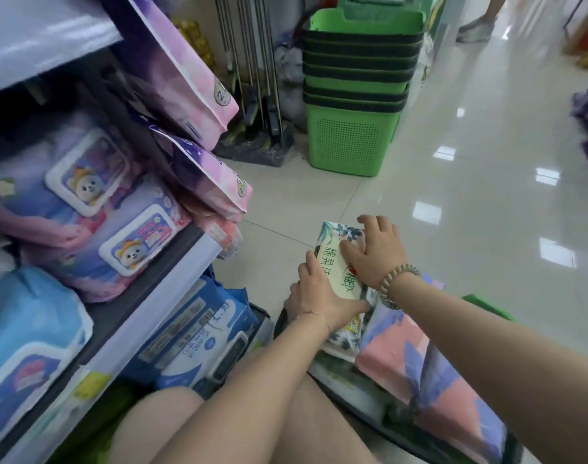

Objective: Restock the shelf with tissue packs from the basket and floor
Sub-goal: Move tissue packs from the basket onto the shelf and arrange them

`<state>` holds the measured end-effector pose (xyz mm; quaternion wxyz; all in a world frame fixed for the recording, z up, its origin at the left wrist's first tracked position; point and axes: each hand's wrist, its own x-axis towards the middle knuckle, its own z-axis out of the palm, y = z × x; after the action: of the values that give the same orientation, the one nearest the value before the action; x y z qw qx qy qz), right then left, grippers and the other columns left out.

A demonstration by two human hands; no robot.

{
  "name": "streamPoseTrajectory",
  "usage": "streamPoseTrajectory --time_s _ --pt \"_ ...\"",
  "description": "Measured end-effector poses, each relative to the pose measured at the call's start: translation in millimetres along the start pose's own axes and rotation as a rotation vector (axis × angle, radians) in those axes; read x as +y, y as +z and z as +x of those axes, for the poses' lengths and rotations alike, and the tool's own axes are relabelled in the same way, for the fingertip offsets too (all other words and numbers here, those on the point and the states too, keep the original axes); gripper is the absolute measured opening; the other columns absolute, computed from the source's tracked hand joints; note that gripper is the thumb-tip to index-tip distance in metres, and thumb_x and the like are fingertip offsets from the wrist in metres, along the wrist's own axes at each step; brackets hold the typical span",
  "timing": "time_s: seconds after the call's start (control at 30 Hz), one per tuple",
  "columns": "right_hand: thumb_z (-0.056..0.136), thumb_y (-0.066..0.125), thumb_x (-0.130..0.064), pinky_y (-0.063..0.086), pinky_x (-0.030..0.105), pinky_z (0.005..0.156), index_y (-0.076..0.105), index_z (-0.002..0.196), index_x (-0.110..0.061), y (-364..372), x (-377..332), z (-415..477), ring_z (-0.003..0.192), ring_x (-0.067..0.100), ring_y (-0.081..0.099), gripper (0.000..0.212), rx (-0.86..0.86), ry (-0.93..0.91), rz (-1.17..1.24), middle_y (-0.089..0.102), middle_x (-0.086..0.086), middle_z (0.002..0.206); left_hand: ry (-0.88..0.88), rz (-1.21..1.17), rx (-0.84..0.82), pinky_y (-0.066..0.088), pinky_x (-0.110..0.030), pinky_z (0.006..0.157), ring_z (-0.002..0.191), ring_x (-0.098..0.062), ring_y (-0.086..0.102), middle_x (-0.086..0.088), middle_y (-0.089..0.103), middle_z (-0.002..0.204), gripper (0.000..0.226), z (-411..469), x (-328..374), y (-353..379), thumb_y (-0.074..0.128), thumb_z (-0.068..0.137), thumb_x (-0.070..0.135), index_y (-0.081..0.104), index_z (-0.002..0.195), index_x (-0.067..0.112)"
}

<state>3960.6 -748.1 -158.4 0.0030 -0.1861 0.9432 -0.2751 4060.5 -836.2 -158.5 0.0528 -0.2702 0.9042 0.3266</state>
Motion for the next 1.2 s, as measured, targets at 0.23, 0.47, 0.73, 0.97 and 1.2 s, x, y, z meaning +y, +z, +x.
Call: streamPoseTrajectory --time_s 0.23,0.47,0.73,0.97,1.2 --pt "0.087 0.056 -0.040 0.036 0.038 0.100 0.047 0.123 -0.015 -62.1 -41.9 -3.5 0.115 0.024 0.039 0.046 0.123 -0.160 0.078 0.043 0.007 0.123 -0.049 -0.284 0.304 0.047 -0.046 0.090 0.111 -0.029 0.052 0.001 0.042 0.129 0.112 -18.2 29.4 -38.0 0.077 0.049 0.059 0.021 0.139 0.021" --pt "0.097 0.041 -0.029 0.039 0.031 0.090 0.051 0.121 -0.010 -101.9 -77.0 -28.4 0.104 0.018 0.047 0.032 0.125 -0.460 0.130 0.050 0.002 0.110 -0.134 -0.981 0.499 0.043 -0.037 0.103 0.115 -0.022 0.052 -0.003 0.045 0.134 0.109 -29.0 41.3 -92.7 0.086 0.051 0.045 0.026 0.138 0.017" --pt "0.085 0.039 -0.060 0.043 0.032 0.075 0.055 0.112 -0.015 -135.1 -99.4 -57.4 0.083 0.017 0.047 0.055 0.195 -0.761 -0.065 0.053 -0.002 0.094 -0.266 -1.319 0.553 0.052 -0.043 0.092 0.102 -0.026 0.061 -0.005 0.056 0.119 0.116 -53.8 69.2 -128.4 0.086 0.031 0.052 0.033 0.129 0.018" --pt "0.056 0.054 -0.084 0.047 0.041 0.081 0.044 0.129 -0.011 -162.1 -95.3 -74.9 0.097 0.026 0.053 0.104 0.275 -0.850 -0.322 0.054 0.003 0.117 -0.284 -1.370 0.530 0.051 -0.043 0.093 0.096 -0.024 0.056 -0.006 0.047 0.115 0.105 -79.3 93.1 -146.2 0.093 0.046 0.037 0.030 0.127 0.011" --pt "0.047 0.064 -0.073 0.049 0.045 0.086 0.037 0.134 -0.009 -181.0 -88.1 -80.4 0.105 0.031 0.051 0.111 0.325 -0.843 -0.423 0.046 0.010 0.125 -0.337 -1.386 0.297 0.054 -0.052 0.077 0.085 -0.030 0.066 -0.006 0.061 0.106 0.126 -96.4 110.0 -159.8 0.090 0.001 0.048 0.039 0.114 0.027"
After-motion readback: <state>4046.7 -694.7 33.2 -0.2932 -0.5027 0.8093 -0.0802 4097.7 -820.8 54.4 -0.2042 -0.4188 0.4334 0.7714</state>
